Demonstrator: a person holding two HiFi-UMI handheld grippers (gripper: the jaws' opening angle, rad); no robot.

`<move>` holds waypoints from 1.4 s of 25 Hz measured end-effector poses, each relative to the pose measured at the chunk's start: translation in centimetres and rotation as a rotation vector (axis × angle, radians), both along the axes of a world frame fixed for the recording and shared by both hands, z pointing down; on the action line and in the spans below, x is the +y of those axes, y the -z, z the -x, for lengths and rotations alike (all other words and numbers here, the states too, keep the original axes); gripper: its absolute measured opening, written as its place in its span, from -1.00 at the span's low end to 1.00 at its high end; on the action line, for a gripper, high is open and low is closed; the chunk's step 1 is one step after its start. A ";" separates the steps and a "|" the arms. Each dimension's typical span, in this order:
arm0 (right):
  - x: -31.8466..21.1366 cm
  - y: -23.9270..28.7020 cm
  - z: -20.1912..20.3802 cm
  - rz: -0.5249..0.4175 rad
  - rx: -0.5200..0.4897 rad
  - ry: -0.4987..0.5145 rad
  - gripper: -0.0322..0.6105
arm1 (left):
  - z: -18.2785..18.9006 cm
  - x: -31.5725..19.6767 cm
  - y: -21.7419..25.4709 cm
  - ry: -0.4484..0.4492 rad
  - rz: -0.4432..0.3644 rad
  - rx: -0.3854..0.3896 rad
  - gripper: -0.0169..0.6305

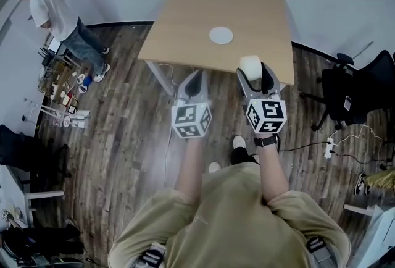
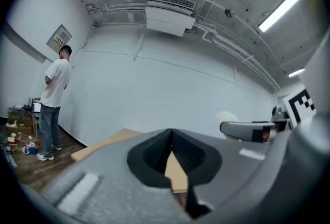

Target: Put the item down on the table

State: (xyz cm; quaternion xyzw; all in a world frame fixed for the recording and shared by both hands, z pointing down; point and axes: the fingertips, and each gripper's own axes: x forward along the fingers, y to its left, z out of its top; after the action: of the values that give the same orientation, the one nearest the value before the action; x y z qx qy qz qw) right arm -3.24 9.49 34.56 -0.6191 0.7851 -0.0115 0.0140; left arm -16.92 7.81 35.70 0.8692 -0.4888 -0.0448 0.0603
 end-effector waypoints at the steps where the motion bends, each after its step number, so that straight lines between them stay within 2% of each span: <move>1: -0.7 0.0 0.3 -0.004 -0.004 0.015 0.10 | 0.0 -0.6 -0.1 0.007 0.002 -0.001 -0.94; 6: -6.1 -0.1 3.1 -0.004 -0.042 0.121 0.10 | 1.6 -4.7 0.2 0.081 -0.007 -0.042 -0.94; 8: -8.6 0.2 2.7 -0.007 -0.039 0.161 0.10 | 1.0 -7.2 0.4 0.115 -0.002 -0.047 -0.94; 17: -19.7 1.6 -5.2 -0.032 -0.086 0.191 0.10 | -6.8 -16.7 0.7 0.151 -0.020 -0.083 -0.94; 23: -25.0 0.3 -9.4 -0.010 -0.096 0.203 0.10 | -10.0 -20.4 -0.5 0.206 0.013 -0.115 -0.94; 31: -29.7 -1.9 -8.3 0.039 -0.123 0.252 0.10 | -9.7 -24.5 -1.5 0.230 0.049 -0.148 -0.94; 35: -33.3 -2.9 -7.8 0.051 -0.109 0.230 0.10 | -9.3 -28.2 -1.8 0.181 0.057 -0.089 -0.94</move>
State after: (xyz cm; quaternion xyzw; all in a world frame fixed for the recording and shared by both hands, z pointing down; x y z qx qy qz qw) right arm 4.54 -23.85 37.44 -0.5237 0.8484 -0.0665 0.0397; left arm -7.60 -20.40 37.50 0.8205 -0.5685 0.0022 0.0589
